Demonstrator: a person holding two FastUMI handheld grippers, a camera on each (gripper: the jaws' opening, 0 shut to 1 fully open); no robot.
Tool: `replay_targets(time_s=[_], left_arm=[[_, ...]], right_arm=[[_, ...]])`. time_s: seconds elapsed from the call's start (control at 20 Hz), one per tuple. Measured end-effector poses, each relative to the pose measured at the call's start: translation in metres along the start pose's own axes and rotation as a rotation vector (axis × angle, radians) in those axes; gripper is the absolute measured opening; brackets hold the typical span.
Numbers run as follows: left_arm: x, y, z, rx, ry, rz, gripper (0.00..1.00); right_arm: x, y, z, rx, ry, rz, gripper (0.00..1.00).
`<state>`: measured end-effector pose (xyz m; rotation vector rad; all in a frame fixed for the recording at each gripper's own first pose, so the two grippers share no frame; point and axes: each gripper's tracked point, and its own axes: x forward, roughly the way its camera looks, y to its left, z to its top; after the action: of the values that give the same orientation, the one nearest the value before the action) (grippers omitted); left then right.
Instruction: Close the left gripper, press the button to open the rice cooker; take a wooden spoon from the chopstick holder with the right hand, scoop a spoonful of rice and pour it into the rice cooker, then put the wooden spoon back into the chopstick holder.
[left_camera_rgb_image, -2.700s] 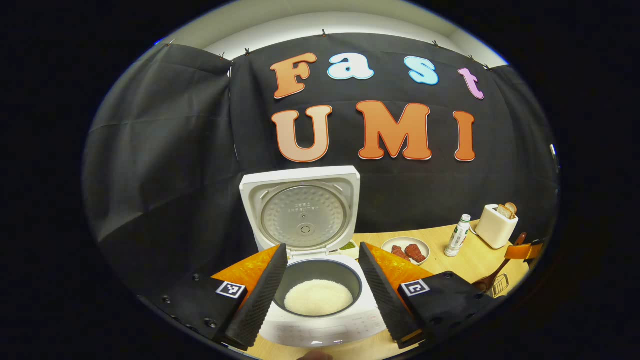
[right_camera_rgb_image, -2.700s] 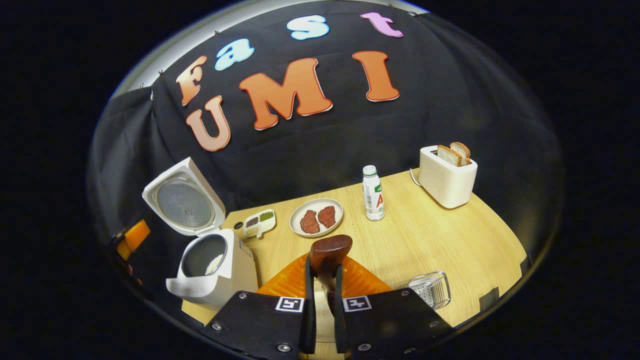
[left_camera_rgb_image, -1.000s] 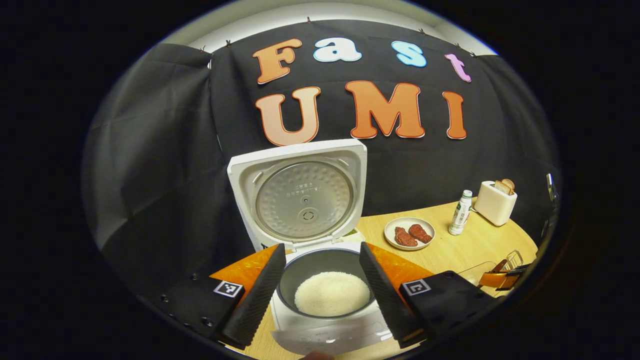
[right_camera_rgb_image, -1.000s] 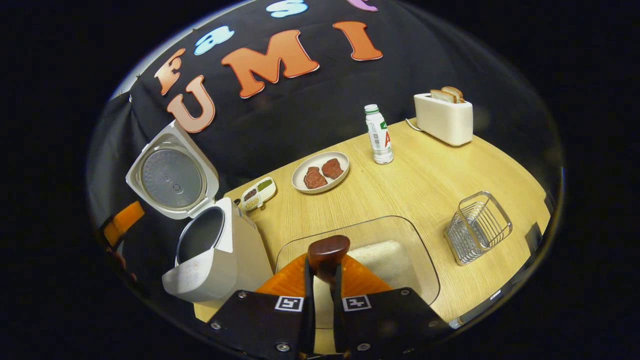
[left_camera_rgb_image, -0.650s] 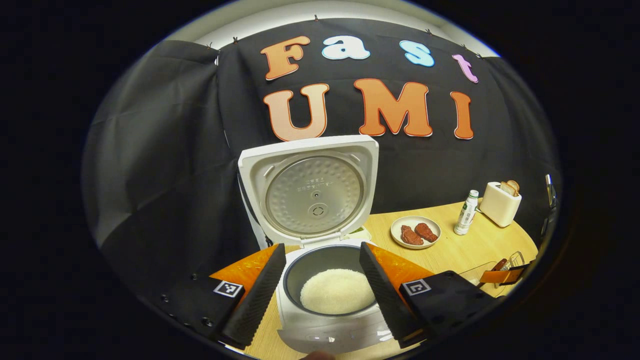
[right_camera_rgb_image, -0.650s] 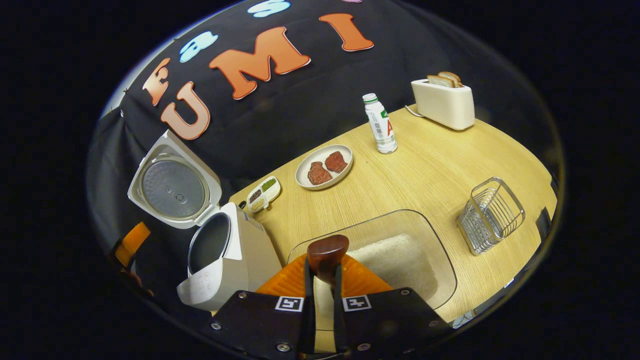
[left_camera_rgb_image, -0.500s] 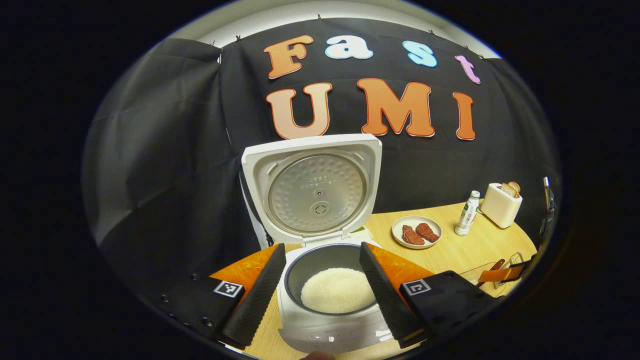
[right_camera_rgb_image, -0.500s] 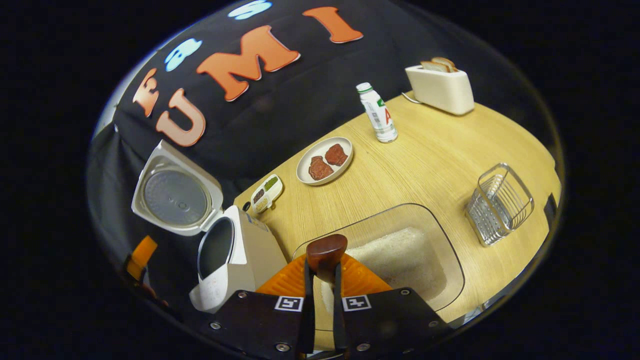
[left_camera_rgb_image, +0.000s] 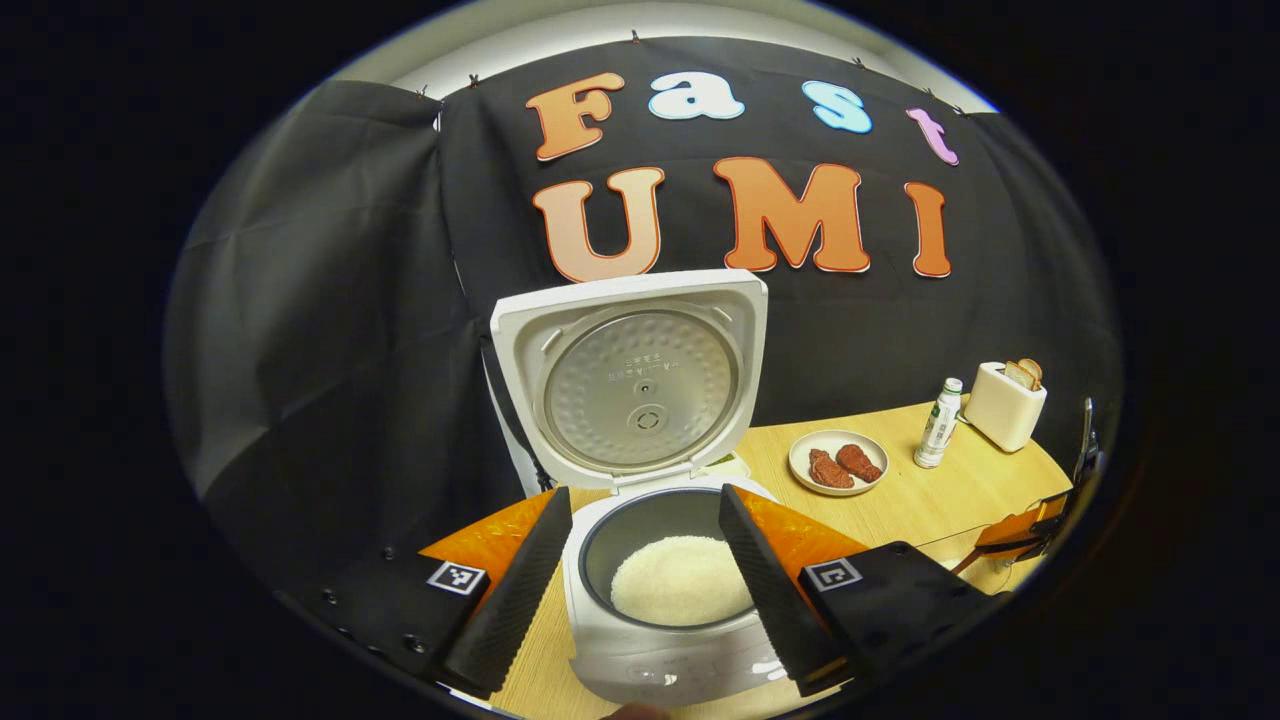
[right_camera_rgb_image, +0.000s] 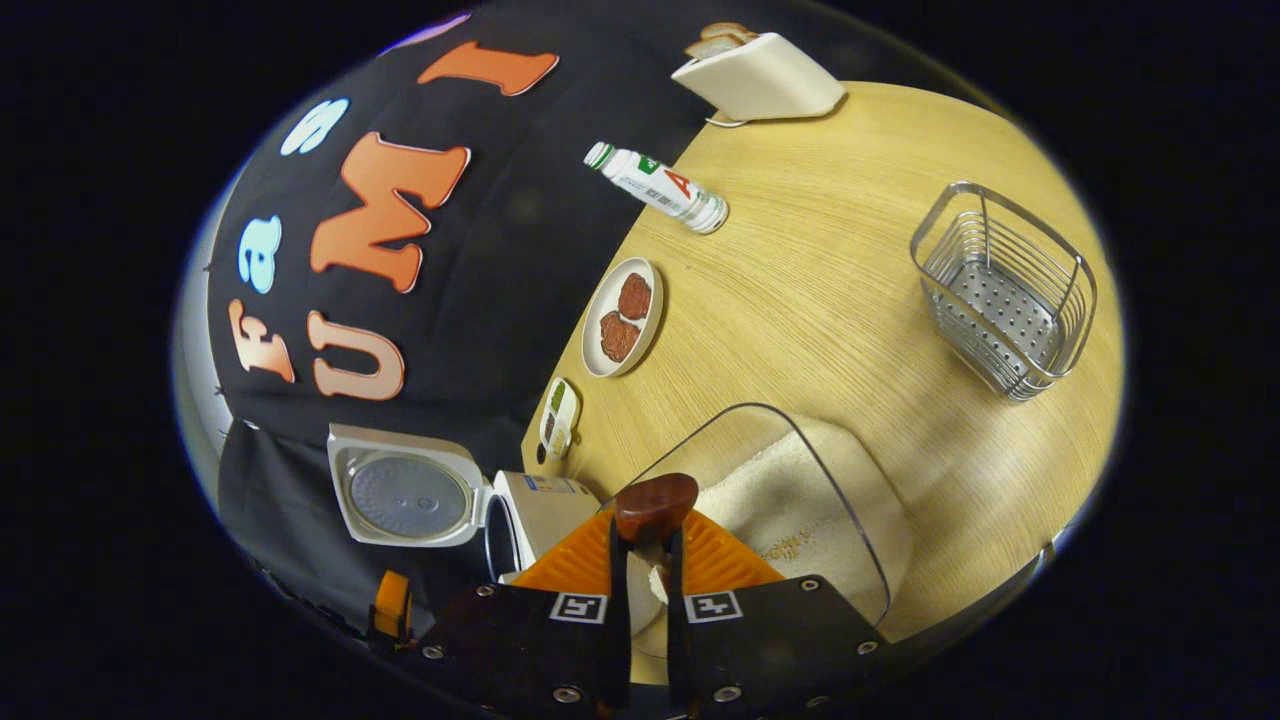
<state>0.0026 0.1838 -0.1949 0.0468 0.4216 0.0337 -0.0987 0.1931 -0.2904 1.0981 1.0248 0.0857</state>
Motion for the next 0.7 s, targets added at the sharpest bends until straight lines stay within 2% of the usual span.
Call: replay_targets(time_s=[0.35,0.45,0.5,0.6,0.65,0.7], left_arm=[[-0.002,-0.017,0.017,-0.023,-0.034,0.008,0.96],[-0.002,-0.02,0.023,-0.032,-0.045,0.006,1.0],[0.001,-0.021,0.025,-0.032,-0.051,0.006,0.96],[0.002,-0.022,0.032,-0.026,-0.069,0.008,0.96],[0.002,-0.022,0.036,-0.021,-0.079,0.01,1.0],[0.001,-0.022,0.04,-0.018,-0.092,0.015,0.97]], right_arm=[[-0.028,-0.01,0.041,0.147,-0.027,0.082,0.14],[-0.036,-0.002,0.054,0.199,-0.043,0.132,0.14],[-0.041,0.004,0.061,0.229,-0.051,0.159,0.14],[-0.047,0.016,0.071,0.278,-0.062,0.212,0.14],[-0.05,0.023,0.074,0.296,-0.066,0.236,0.14],[-0.052,0.031,0.077,0.31,-0.066,0.258,0.14]])
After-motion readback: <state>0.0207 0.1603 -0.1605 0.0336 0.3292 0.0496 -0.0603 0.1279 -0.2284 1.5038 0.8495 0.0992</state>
